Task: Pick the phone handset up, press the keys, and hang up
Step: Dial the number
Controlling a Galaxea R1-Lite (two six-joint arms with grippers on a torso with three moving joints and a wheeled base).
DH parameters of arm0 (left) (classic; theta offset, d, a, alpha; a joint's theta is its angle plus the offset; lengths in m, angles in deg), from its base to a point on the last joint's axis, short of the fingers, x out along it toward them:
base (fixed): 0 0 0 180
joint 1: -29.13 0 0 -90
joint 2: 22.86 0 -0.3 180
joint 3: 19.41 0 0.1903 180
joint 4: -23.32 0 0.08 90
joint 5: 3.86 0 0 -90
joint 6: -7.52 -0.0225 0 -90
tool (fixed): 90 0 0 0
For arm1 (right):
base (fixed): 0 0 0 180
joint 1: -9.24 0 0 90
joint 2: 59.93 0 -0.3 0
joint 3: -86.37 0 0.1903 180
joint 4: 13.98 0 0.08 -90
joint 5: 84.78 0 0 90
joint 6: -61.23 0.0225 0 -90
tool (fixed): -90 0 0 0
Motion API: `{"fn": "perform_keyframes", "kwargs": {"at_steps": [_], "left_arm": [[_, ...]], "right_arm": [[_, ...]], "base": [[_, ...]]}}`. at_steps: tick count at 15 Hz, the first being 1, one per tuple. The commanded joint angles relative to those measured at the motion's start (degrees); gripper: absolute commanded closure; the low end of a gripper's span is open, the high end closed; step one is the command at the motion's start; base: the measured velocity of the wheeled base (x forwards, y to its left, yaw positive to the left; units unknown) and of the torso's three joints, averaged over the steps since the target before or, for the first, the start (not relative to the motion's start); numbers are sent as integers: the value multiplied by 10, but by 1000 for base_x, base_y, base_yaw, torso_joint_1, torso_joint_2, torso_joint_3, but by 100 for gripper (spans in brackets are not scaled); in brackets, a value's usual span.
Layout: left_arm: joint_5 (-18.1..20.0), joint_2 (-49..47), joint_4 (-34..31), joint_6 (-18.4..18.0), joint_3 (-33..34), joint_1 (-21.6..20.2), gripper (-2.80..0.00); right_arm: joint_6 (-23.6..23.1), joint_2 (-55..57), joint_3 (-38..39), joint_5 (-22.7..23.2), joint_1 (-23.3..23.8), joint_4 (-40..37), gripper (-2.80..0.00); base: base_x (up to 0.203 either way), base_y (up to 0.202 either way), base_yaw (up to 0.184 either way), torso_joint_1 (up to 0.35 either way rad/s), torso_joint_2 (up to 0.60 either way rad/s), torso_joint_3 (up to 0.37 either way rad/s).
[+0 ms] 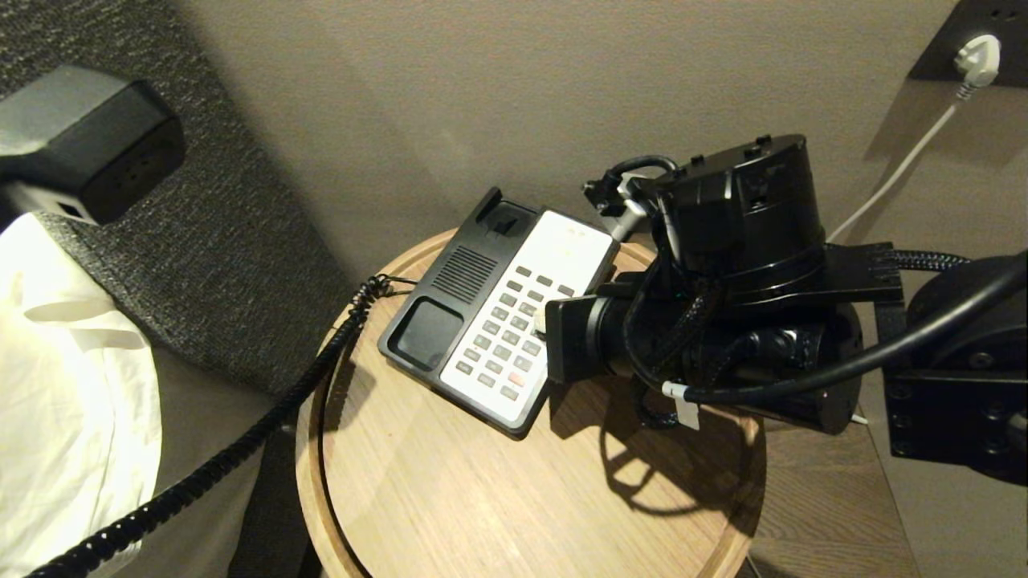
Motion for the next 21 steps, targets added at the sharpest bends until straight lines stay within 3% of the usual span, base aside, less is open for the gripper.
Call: {"fn": "perform_keyframes", "kwargs": {"at_steps": [1,8,21], "left_arm": [[0,0,0,2,2,0,0],[0,0,0,2,6,0,0],[0,1,0,2,6,0,0]], "right_arm": [[1,-2,-5,-1,-1,3,0],[13,-12,-11,4,-37,10,0],[13,-19,29,-3,-38,-3,0]], "base": [[0,0,0,0,0,0],[0,0,0,0,0,0],[0,0,0,0,0,0]]}}
